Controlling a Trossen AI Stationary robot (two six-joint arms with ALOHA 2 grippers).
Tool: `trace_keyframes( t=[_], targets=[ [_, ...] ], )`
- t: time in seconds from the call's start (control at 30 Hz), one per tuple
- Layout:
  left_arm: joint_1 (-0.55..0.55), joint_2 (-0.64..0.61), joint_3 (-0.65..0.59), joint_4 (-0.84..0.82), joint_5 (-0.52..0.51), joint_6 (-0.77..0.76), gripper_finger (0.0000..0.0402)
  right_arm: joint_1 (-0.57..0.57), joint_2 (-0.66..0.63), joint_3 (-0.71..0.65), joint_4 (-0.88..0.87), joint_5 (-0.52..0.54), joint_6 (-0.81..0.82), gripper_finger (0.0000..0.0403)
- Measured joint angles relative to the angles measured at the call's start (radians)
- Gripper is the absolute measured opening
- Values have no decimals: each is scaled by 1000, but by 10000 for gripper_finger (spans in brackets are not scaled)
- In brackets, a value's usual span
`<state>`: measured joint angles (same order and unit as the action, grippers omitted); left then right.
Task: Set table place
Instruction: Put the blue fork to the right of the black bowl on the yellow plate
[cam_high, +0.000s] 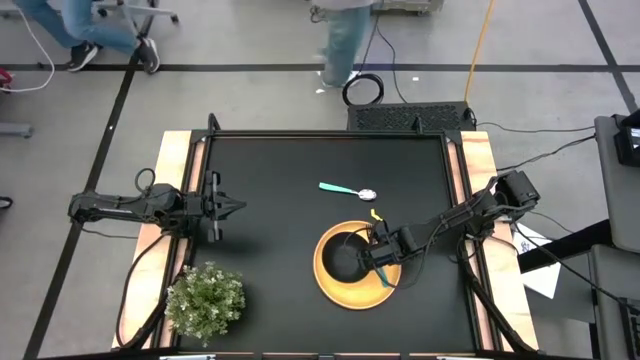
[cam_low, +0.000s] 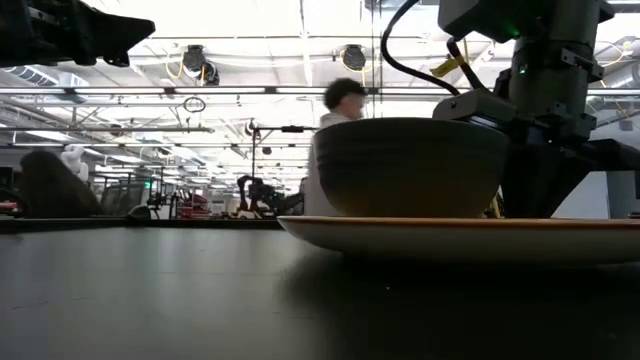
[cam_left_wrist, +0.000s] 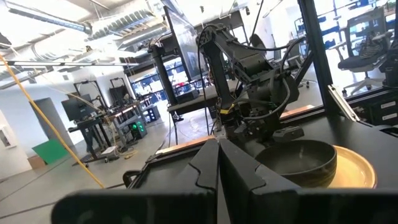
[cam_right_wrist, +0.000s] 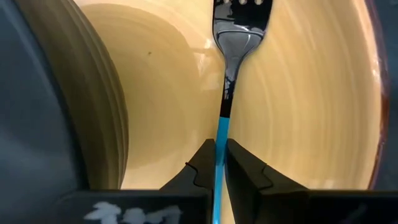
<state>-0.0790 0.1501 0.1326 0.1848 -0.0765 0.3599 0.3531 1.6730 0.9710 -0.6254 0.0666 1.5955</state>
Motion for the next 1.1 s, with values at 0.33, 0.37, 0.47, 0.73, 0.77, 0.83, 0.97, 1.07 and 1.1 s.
trace_keyframes(
  t=[0.33, 0.37, 0.47, 0.73, 0.77, 0.83, 0.97, 1.07, 1.1],
  targets=[
    [0, 0, 0, 0, 0, -2, 19, 0, 2, -2, 24, -8, -17, 23],
    [0, 0, 0, 0, 0, -2, 19, 0, 2, -2, 24, -8, -17, 26],
    [0, 0, 0, 0, 0, -2, 19, 0, 3, -2, 25, -9, -16, 34],
    [0, 0, 0, 0, 0, -1, 19, 0, 3, -2, 32, -10, -14, 53],
    [0, 0, 0, 0, 0, -1, 19, 0, 3, -3, 35, -10, -14, 55],
    [0, 0, 0, 0, 0, -1, 19, 0, 3, -3, 39, -11, -14, 58],
    [0, 0, 0, 0, 0, -1, 19, 0, 3, -3, 42, -11, -13, 63],
    [0, 0, 0, 0, 0, -1, 19, 0, -2, -3, 44, -11, -14, 65],
    [0, 0, 0, 0, 0, -1, 19, 0, -6, -4, 45, -11, -14, 65]
  ],
)
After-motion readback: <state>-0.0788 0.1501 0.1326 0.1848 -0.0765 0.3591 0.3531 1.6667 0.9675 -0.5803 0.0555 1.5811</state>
